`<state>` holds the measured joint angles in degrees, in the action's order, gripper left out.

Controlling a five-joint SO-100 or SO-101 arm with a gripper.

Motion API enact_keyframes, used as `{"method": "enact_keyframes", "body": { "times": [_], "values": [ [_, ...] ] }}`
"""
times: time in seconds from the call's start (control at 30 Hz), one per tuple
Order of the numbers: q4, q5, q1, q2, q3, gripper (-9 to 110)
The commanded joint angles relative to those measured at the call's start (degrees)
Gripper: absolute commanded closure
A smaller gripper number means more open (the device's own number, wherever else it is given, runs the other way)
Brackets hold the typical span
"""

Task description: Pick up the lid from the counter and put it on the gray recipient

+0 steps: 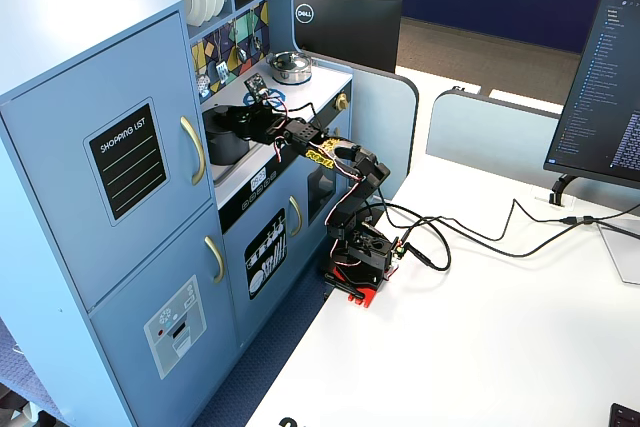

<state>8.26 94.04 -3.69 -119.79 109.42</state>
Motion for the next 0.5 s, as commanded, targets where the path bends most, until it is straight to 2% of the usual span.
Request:
{"method": "enact_keyframes", "body": {
  "times": [0.0, 0.3, 0.47],
  "values": [
    [-0.18, 0.7, -1.05, -2.55, 0.09, 67],
    [-0.09, 0.79, -1.14, -5.01, -2.9, 64],
    [9.4, 2.9, -1.41, -16.35, 0.09, 64]
  ]
}}
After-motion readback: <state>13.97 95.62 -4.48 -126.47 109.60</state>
